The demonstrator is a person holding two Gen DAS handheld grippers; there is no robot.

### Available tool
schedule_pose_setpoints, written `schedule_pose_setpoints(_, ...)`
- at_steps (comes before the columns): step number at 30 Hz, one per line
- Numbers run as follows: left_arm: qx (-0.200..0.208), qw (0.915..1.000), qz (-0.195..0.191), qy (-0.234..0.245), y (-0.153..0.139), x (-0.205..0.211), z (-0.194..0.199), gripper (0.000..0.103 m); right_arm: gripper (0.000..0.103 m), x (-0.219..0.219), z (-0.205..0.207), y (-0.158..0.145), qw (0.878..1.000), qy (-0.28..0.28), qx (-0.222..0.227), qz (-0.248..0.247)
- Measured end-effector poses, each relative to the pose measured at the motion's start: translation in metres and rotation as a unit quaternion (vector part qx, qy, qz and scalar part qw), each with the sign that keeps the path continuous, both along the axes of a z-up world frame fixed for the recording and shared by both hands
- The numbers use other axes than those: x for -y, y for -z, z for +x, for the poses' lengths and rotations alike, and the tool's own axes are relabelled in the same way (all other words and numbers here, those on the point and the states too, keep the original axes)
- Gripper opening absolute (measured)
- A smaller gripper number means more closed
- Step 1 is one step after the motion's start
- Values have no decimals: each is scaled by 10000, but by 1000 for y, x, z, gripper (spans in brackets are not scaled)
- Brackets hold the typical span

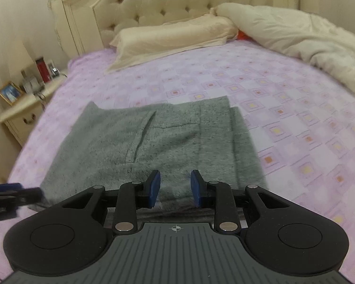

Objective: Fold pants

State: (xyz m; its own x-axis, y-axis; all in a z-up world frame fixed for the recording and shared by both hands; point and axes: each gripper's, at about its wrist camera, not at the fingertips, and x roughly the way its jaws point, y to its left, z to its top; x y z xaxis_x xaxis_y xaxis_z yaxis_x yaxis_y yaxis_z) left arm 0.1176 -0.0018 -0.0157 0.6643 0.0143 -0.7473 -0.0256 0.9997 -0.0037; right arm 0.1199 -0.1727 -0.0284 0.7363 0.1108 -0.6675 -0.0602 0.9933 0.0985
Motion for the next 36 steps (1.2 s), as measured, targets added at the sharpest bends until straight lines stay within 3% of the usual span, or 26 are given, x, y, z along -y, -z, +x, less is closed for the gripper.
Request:
schedule_pose_setpoints(3, 44, 9999, -106, 17, -9, -4, -14, 57, 28, -7, -9, -13, 9986, 231, -8, -482)
schedule_pose_setpoints(7, 101, 9998, -153, -3, -17, -9, -26, 57, 28, 3, -27, -31, 9998, 85, 81, -141)
schedule_pose_setpoints(12, 182, 9997, -159, -46, -23, -7, -37, 58, 28, 4, -49, -42, 9997, -57, 186, -129)
schedule_pose_setpoints(18, 237, 9997, -95, 36, -23, 1, -50, 62, 28, 5, -53, -38, 9992, -22, 321, 224)
schedule_pose_setpoints(28, 154, 9998, -69, -58, -19, 6, -52, 62, 28, -9, -39, -19, 9998, 1, -146, -120)
schedule_pose_setpoints(36, 170, 9998, 46, -57, -18, 6, -48, 62, 28, -9, -41, -17, 9998, 3, -160, -99)
